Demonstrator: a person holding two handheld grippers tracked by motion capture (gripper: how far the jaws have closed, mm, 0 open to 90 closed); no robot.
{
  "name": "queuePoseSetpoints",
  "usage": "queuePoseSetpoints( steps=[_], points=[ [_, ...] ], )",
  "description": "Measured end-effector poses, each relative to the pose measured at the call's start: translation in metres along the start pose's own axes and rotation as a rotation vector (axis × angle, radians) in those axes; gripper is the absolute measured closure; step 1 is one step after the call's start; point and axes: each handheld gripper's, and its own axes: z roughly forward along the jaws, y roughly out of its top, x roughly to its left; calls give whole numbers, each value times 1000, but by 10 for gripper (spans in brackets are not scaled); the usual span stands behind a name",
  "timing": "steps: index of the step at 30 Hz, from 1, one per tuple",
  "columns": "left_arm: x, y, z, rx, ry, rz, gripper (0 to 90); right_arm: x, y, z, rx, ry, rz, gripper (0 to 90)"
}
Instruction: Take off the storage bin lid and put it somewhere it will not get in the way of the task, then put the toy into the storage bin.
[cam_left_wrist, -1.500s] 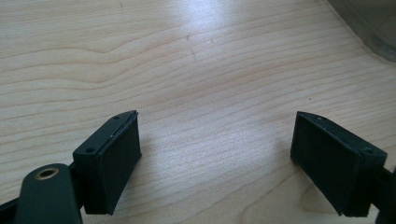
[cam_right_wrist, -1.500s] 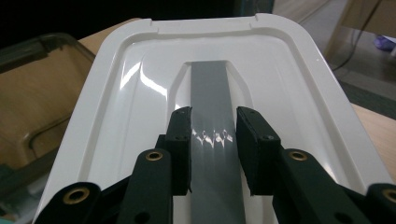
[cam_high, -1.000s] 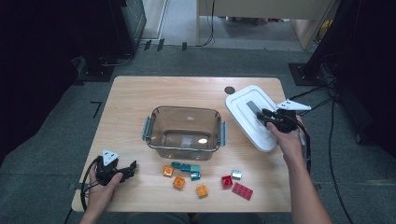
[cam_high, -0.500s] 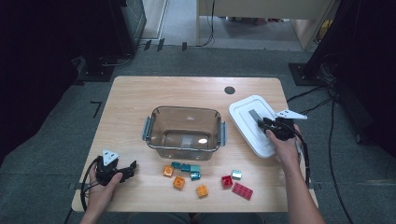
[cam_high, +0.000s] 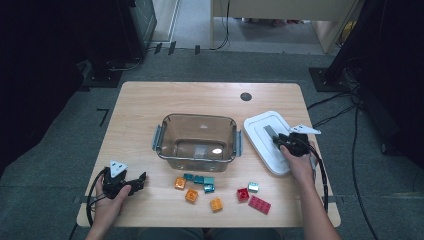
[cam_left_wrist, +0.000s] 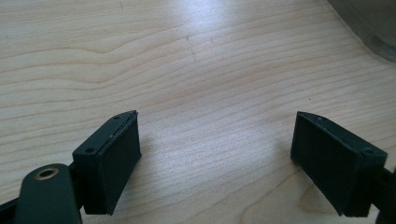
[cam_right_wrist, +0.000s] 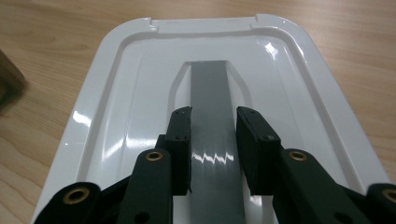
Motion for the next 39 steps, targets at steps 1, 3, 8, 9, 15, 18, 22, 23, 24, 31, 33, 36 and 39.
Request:
queuePoseSetpoints(
  steps=[1, 3, 8, 9, 15, 18, 22, 23, 24, 31, 33, 36, 39],
  points=[
    [0, 0, 0, 0, 0, 0, 158, 0, 0, 0, 0, 0, 0, 678],
    [0, 0, 0, 0, 0, 0, 158, 1, -6, 4, 22, -13, 0, 677],
    [0, 0, 0, 0, 0, 0, 158, 6, -8, 4, 22, -21, -17, 645],
    [0, 0, 0, 0, 0, 0, 158, 7, -8, 4, 21, -28, -14, 596],
    [0, 0, 0, 0, 0, 0, 158, 5, -7, -1, -17, -41, 45, 507],
    [0, 0, 0, -1, 0, 0, 158, 5, -5, -5, -30, -32, 61, 490],
    [0, 0, 1, -2, 1, -3, 158, 9, -3, -11, -41, -27, 55, 445],
    [0, 0, 1, -2, 1, -3, 158, 11, -1, -14, -39, -19, 60, 385],
    [0, 0, 1, -1, 1, -2, 158, 11, -1, -14, -39, -19, 60, 385],
    [0, 0, 0, -1, 1, -2, 159, 27, 3, -36, -43, 28, 32, 306],
    [0, 0, 0, -1, 1, -1, 158, 37, 2, -46, -46, 66, -1, 296],
    [-1, 0, 0, -1, 1, -2, 158, 50, -1, -56, -52, 103, -28, 318],
    [0, 0, 0, -1, 1, -2, 159, 60, -7, -64, -58, 143, -44, 358]
  ],
)
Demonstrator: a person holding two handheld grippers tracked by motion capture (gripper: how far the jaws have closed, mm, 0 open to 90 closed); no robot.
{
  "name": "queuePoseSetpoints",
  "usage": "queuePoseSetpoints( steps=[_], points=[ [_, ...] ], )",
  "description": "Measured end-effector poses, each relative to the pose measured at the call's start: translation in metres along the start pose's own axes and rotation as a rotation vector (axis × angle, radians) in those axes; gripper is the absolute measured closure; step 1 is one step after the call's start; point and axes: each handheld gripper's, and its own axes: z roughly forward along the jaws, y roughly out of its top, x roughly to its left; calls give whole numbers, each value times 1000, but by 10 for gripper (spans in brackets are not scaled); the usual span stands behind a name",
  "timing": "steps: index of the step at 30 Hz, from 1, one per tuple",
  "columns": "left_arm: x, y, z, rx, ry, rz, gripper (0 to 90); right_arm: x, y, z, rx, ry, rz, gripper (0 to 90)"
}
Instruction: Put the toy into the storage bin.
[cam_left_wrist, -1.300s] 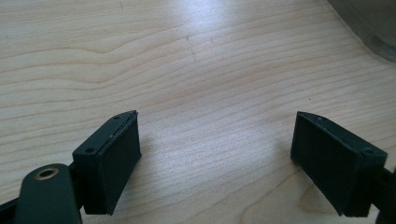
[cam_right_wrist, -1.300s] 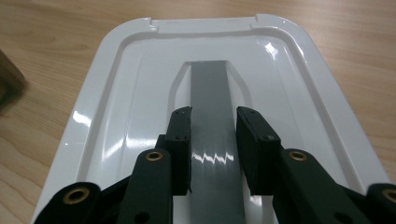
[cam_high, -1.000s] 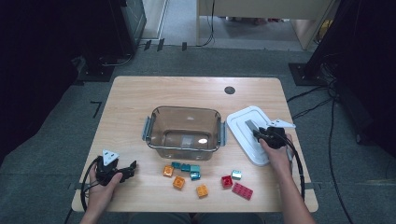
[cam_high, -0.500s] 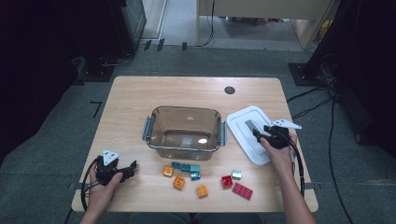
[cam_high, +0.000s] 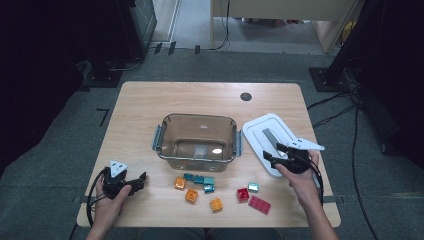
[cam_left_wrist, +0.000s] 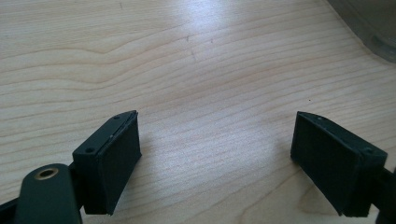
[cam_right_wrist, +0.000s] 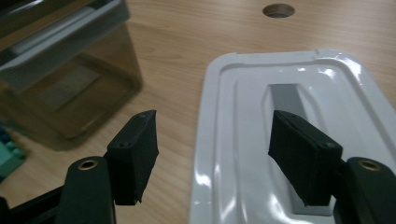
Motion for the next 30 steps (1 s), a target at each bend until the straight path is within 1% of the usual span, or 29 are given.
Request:
queuePoseSetpoints(
  steps=[3, 4, 5, 6, 7, 8, 9, 10, 13, 14, 15, 17, 18, 20, 22, 25, 26, 27, 30],
  points=[
    [0, 0, 0, 0, 0, 0, 159, 12, -7, -4, 9, 55, -34, 429],
    [0, 0, 0, 0, 0, 0, 159, 12, -7, -4, 9, 55, -34, 429],
    [0, 0, 0, 0, 0, 0, 159, 15, -9, -5, 12, 77, -46, 455],
    [0, 0, 0, 0, 0, 0, 158, 22, -15, -7, 27, 129, -74, 497],
    [0, 0, 0, 0, 0, 0, 158, 22, -15, -7, 27, 129, -74, 497],
    [0, 0, 0, 0, 0, 0, 159, 29, -21, -7, 37, 175, -114, 514],
    [0, 0, 0, 0, 0, 0, 158, 29, -21, -7, 37, 175, -114, 514],
    [0, 0, 0, 0, 0, 0, 158, 32, -26, -7, 47, 207, -130, 524],
    [0, 0, 0, 0, 0, 0, 159, 36, -34, -8, 58, 238, -150, 530],
    [0, 0, 0, 0, 0, 0, 158, 37, -36, -7, 60, 247, -150, 530],
    [0, 0, 0, 0, 0, 0, 159, 37, -36, -7, 60, 247, -150, 530],
    [0, 0, 0, 0, 0, 0, 159, 40, -41, -7, 68, 271, -151, 528],
    [0, 0, 0, 0, 0, 0, 159, 40, -41, -7, 68, 271, -151, 528],
    [0, 0, 0, 0, 0, 0, 158, 42, -46, -5, 92, 293, -170, 527],
    [0, 0, 0, 0, 0, 0, 159, 42, -50, -2, 115, 304, -194, 528],
    [0, 0, 0, 0, 0, 0, 159, 42, -54, 1, 140, 325, -208, 531],
    [0, 0, 0, 0, 0, 0, 158, 41, -57, 3, 158, 329, -215, 531],
    [0, 0, 0, 0, 0, 0, 159, 41, -57, 3, 158, 329, -215, 531],
    [0, 0, 0, 0, 0, 0, 159, 40, -60, 6, 185, 322, -231, 531]
  ],
)
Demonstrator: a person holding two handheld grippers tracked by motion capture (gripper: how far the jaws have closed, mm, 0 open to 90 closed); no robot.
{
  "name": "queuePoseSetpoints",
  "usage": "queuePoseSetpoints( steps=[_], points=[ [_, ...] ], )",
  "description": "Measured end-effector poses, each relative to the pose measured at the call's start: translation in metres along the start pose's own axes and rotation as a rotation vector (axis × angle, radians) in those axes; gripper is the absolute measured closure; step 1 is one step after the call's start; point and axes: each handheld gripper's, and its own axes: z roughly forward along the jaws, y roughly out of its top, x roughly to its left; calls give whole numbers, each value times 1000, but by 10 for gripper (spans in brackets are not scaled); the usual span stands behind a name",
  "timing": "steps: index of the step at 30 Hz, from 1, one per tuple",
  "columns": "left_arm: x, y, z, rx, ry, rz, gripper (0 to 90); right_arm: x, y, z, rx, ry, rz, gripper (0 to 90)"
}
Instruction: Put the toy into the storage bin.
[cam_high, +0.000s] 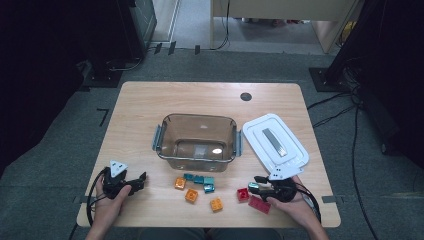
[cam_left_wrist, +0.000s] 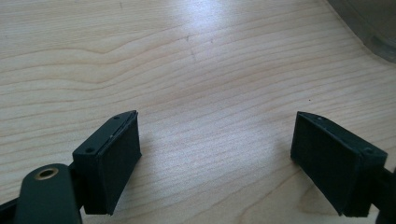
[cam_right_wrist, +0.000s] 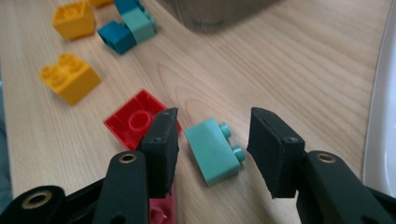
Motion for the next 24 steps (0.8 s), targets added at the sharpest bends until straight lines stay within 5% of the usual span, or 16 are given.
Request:
queuePoseSetpoints(
  steps=[12, 24],
  points=[
    [0, 0, 0, 0, 0, 0, 158, -5, -5, -1, 25, -55, -32, 676],
    [0, 0, 0, 0, 0, 0, 158, -12, 17, -20, -54, -114, 42, 677]
  ],
)
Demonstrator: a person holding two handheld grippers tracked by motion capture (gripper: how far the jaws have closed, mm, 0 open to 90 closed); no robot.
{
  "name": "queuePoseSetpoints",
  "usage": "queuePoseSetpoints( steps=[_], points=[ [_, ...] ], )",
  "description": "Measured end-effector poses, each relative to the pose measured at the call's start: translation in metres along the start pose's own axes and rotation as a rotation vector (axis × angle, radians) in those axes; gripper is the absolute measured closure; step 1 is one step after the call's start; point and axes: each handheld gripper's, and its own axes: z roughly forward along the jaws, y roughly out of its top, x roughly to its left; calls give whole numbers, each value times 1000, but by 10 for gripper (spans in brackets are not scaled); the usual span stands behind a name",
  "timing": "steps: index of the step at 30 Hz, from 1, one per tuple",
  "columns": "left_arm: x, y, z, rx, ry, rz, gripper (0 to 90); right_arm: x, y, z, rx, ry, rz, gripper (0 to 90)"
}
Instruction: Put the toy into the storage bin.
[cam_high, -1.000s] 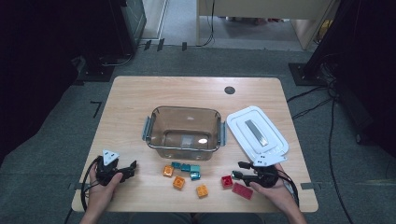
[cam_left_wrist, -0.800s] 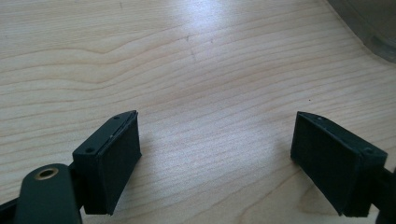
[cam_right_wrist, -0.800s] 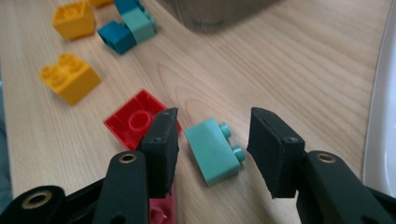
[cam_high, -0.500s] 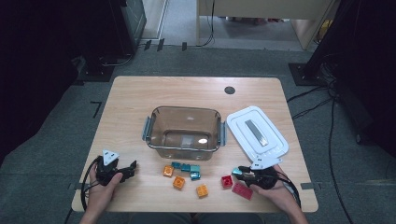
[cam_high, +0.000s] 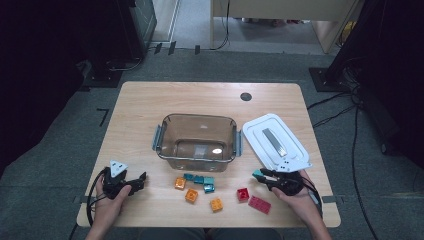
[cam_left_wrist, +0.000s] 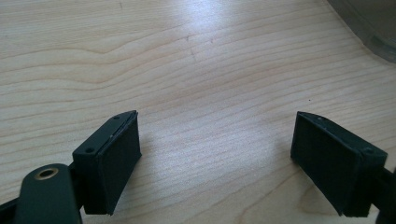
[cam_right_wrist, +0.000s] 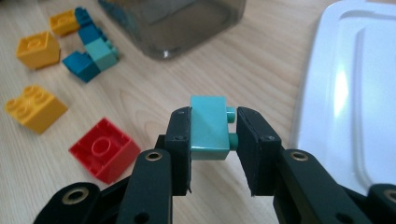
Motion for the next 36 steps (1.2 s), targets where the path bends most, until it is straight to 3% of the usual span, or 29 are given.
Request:
queuePoseSetpoints(
  steps=[8, 23, 31, 36],
  points=[
    [0, 0, 0, 0, 0, 0, 158, -1, 28, -16, -40, -50, 12, 677],
    [0, 0, 0, 0, 0, 0, 158, 1, 90, -35, -87, -78, 6, 677],
    [0, 0, 0, -1, 1, 0, 158, 3, 131, -27, -96, -72, 10, 677],
    [0, 0, 0, -1, 1, 0, 158, 5, 145, -17, -106, -54, 11, 677]
  ],
)
